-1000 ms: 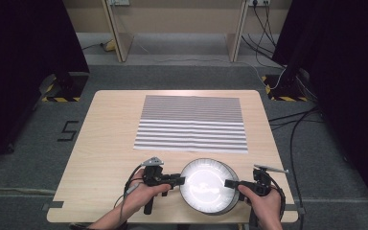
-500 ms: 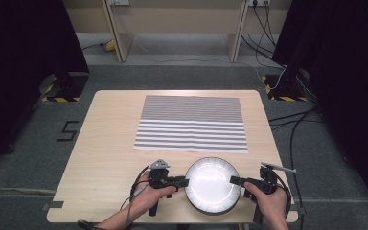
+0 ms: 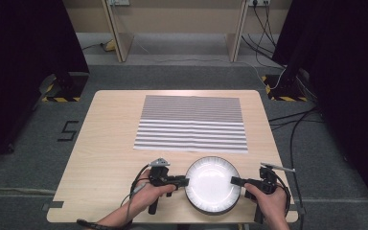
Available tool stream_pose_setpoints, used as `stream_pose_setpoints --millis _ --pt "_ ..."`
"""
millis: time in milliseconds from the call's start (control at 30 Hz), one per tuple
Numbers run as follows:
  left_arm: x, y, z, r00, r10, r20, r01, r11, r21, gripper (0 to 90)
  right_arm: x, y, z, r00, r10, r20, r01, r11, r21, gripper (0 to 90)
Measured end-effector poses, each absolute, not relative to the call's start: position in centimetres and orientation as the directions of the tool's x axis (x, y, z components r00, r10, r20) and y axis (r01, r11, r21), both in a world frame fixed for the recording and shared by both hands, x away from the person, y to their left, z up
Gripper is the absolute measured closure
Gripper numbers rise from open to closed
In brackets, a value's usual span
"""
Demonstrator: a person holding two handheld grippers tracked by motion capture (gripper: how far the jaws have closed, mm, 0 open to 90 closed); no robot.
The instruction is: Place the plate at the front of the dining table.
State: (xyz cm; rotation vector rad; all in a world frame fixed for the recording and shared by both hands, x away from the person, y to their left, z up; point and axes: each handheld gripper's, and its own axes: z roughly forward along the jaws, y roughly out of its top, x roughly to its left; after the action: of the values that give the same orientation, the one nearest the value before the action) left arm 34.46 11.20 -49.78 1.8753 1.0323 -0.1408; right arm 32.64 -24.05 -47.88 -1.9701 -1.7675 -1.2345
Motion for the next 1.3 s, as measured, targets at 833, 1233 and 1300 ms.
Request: stream_pose_setpoints --millis 833,1233,1300 --pt "34.5 15.6 -45.8 0.689 0.636 -0.347 0.531 -0.118 0.839 37.2 32.9 -25.6 -49.2 -0.011 0.586 0.810 0.906 -0.336 0.256 78.6" --pt "33.9 18.8 -46.5 0.645 0.673 -0.363 0.553 -0.083 0.829 29.7 32.8 -25.3 -48.1 -0.036 0.555 0.831 0.895 -0.352 0.274 78.3" --pt "33.8 19.2 -46.7 0.638 0.677 -0.368 0.556 -0.073 0.828 29.7 32.8 -25.3 -48.0 -0.037 0.555 0.831 0.894 -0.353 0.276 78.3"
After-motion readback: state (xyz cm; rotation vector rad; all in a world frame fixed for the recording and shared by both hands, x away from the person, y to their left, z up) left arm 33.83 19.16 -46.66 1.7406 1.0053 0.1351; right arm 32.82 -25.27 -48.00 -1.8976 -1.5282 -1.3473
